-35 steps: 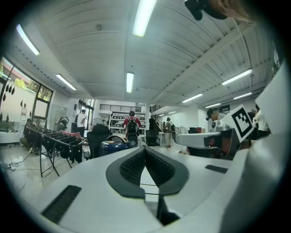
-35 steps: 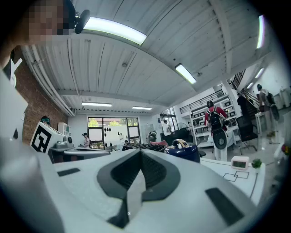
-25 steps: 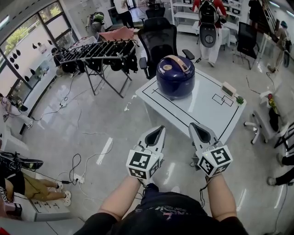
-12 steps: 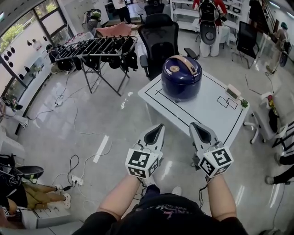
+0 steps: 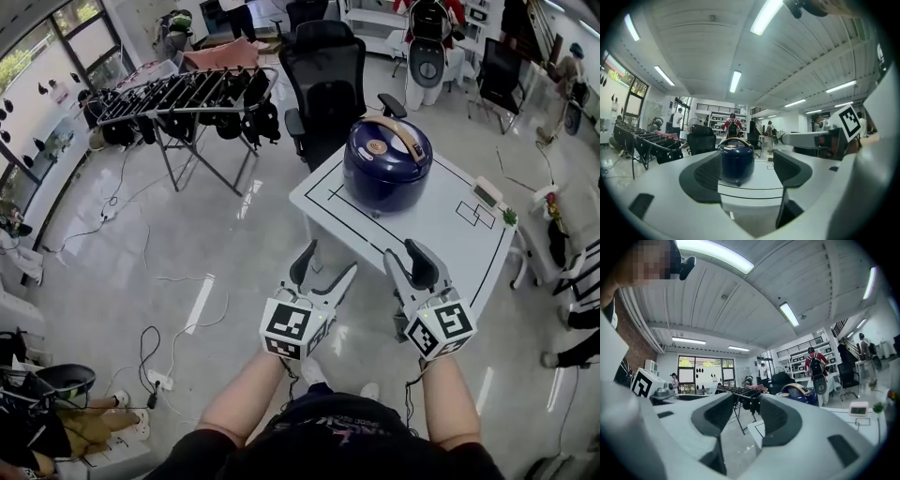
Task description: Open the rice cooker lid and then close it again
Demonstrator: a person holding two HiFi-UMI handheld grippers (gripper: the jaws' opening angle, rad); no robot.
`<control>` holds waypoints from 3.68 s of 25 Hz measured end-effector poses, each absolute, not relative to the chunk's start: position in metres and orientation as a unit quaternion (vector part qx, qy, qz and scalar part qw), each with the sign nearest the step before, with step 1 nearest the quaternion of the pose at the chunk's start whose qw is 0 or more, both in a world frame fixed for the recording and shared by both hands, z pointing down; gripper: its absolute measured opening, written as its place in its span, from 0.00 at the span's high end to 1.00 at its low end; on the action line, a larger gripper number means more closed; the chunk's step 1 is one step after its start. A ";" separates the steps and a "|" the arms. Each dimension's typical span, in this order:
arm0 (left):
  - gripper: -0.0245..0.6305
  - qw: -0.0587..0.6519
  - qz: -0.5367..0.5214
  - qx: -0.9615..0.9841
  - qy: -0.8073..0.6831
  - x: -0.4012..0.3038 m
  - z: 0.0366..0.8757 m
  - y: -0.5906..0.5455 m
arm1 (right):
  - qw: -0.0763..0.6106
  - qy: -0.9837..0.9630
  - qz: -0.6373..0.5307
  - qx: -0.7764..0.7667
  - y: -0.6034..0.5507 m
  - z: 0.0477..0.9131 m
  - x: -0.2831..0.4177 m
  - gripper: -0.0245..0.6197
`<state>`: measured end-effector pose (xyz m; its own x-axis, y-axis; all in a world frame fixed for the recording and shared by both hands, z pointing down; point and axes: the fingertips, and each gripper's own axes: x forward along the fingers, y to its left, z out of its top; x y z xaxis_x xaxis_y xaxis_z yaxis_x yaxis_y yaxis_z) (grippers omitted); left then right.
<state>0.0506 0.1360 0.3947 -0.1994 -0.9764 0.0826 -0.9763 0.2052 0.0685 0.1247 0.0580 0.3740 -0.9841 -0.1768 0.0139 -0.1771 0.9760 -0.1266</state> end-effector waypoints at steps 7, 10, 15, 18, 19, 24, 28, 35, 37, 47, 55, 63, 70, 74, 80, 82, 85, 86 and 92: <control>0.43 0.044 0.013 0.646 -0.762 0.002 0.395 0.141 | -0.019 -0.989 0.069 0.129 0.049 0.368 0.086 0.67; 0.43 0.041 0.013 0.652 -0.757 -0.010 0.392 0.141 | -0.022 -0.988 0.067 0.140 0.047 0.365 0.078 0.67; 0.43 0.040 0.013 0.663 -0.748 -0.021 0.390 0.131 | -0.021 -0.986 0.061 0.155 0.037 0.360 0.071 0.67; 0.43 0.042 0.013 0.667 -0.744 -0.025 0.390 0.121 | -0.021 -0.985 0.061 0.161 0.025 0.359 0.067 0.67; 0.43 0.042 0.013 0.668 -0.743 -0.027 0.390 0.117 | -0.021 -0.985 0.061 0.162 0.021 0.358 0.065 0.67; 0.43 0.037 0.013 0.669 -0.742 -0.041 0.386 0.095 | -0.027 -0.983 0.062 0.170 -0.006 0.356 0.056 0.67; 0.43 0.030 0.016 0.669 -0.743 -0.053 0.381 0.071 | -0.035 -0.983 0.061 0.172 -0.031 0.352 0.046 0.67; 0.43 0.016 0.022 0.679 -0.733 -0.067 0.375 0.014 | -0.048 -0.979 0.063 0.186 -0.087 0.349 0.035 0.67; 0.43 0.017 0.023 0.684 -0.729 -0.069 0.375 -0.004 | -0.052 -0.978 0.064 0.193 -0.103 0.347 0.035 0.67; 0.43 0.013 0.021 0.705 -0.709 -0.068 0.370 -0.095 | -0.053 -0.971 0.067 0.222 -0.187 0.347 0.044 0.67; 0.43 0.010 0.015 0.709 -0.705 -0.066 0.366 -0.143 | -0.056 -0.970 0.065 0.227 -0.233 0.342 0.047 0.67; 0.43 0.007 0.018 0.713 -0.701 -0.068 0.365 -0.168 | -0.055 -0.967 0.070 0.238 -0.257 0.346 0.048 0.67; 0.43 0.003 0.026 0.730 -0.683 -0.086 0.361 -0.190 | -0.059 -0.963 0.073 0.253 -0.270 0.343 0.034 0.68; 0.43 -0.004 0.036 0.748 -0.663 -0.098 0.355 -0.201 | -0.066 -0.955 0.077 0.277 -0.276 0.340 0.026 0.73; 0.43 -0.003 0.041 0.775 -0.631 -0.113 0.357 -0.216 | -0.067 -0.941 0.075 0.324 -0.280 0.340 0.021 0.93; 0.43 -0.003 0.043 0.784 -0.619 -0.117 0.358 -0.221 | -0.064 -0.937 0.074 0.336 -0.279 0.341 0.020 0.96; 0.43 -0.011 0.053 0.797 -0.601 -0.119 0.358 -0.227 | -0.060 -0.932 0.074 0.351 -0.278 0.341 0.017 0.96; 0.43 -0.014 0.059 0.801 -0.595 -0.119 0.359 -0.229 | -0.059 -0.930 0.074 0.356 -0.278 0.341 0.017 0.96; 0.43 -0.053 0.125 0.820 -0.556 -0.116 0.370 -0.238 | -0.055 -0.919 0.074 0.383 -0.276 0.341 0.014 0.96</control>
